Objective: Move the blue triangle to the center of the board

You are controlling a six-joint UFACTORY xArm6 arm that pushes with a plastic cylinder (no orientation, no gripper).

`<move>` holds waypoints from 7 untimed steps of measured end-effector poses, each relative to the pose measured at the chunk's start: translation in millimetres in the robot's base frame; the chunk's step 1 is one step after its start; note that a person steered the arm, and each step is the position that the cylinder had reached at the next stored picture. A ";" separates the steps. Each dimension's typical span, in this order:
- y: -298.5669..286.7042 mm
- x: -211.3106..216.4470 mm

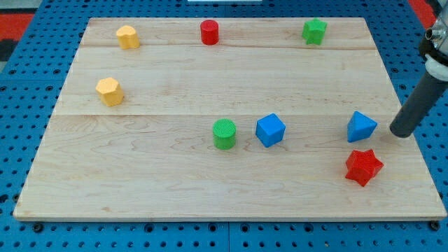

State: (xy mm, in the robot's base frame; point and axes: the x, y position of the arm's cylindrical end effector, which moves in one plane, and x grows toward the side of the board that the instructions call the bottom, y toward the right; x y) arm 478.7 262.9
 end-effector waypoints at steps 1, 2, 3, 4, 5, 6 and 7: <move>-99.8 -12.5; -162.7 -16.7; -142.6 -16.7; -122.7 -21.6; -114.1 -28.7; -108.2 -37.7; -107.7 -47.3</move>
State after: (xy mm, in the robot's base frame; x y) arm 431.4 155.1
